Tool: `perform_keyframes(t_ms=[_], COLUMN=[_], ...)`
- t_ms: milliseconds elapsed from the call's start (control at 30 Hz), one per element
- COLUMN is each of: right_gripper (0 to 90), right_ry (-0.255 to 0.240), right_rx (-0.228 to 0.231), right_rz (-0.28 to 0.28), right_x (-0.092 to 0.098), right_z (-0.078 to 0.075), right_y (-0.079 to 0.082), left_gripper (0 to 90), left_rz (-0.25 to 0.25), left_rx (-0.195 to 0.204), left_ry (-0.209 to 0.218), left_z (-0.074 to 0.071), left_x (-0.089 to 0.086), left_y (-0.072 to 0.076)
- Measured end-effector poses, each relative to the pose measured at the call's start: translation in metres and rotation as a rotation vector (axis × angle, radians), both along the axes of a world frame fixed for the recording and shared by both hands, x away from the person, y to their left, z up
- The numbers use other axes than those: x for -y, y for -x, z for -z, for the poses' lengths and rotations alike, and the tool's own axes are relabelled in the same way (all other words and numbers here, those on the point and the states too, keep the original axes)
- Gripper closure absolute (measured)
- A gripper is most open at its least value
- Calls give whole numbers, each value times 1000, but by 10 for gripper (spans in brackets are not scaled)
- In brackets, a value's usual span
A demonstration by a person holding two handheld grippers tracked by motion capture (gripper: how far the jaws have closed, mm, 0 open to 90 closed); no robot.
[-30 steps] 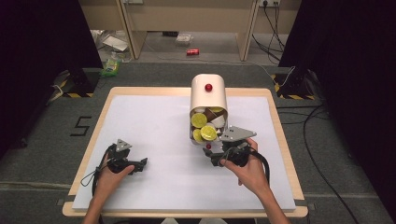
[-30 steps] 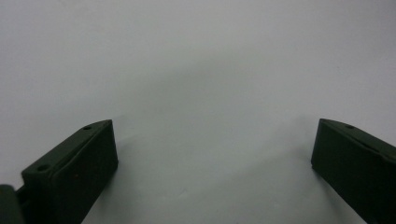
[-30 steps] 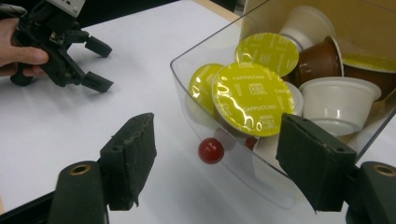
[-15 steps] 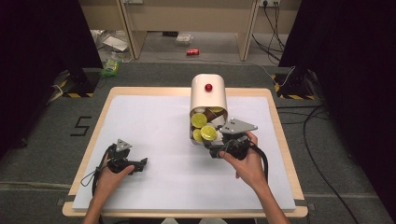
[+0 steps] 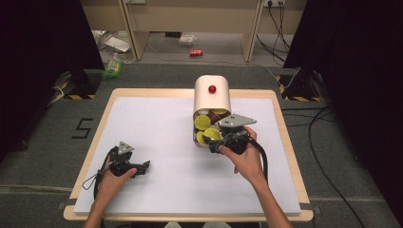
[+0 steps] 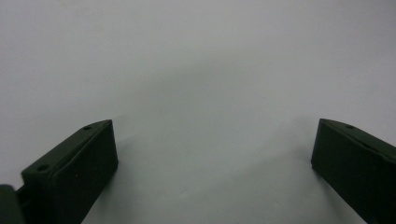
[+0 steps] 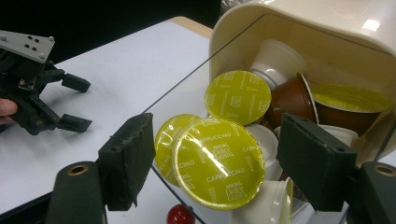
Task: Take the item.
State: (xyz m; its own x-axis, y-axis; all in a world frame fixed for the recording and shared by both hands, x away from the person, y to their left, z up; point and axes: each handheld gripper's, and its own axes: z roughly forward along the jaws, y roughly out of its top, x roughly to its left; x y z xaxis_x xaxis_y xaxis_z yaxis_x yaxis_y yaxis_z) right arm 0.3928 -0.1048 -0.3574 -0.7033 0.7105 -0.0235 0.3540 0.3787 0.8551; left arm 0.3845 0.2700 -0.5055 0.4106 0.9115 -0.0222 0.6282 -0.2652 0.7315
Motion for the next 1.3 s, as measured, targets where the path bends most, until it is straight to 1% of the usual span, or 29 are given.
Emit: perform_keyframes(t_ms=[133,533,900,1167,1233,1300], right_gripper=[281,291,310,322,328,339], right_ry=[2,4,8,22,30,28], right_rx=[-16,-39,-52,-63,-65,-70], right_rz=[5,2,-4,-12,-9,-6], right_x=[-2,-7,-9,-11,-12,-11], right_z=[3,9,10,13,14,15], right_y=[-6,-14,-17,-17,-17,-18], left_gripper=[0,0,0,0,0,0], left_rz=[0,0,0,0,0,0], left_rx=[0,-1,-1,-1,-1,-1], left_ry=[0,1,0,1,1,1], left_z=[0,0,0,0,0,0], left_x=[0,0,0,0,0,0], left_y=[0,0,0,0,0,0])
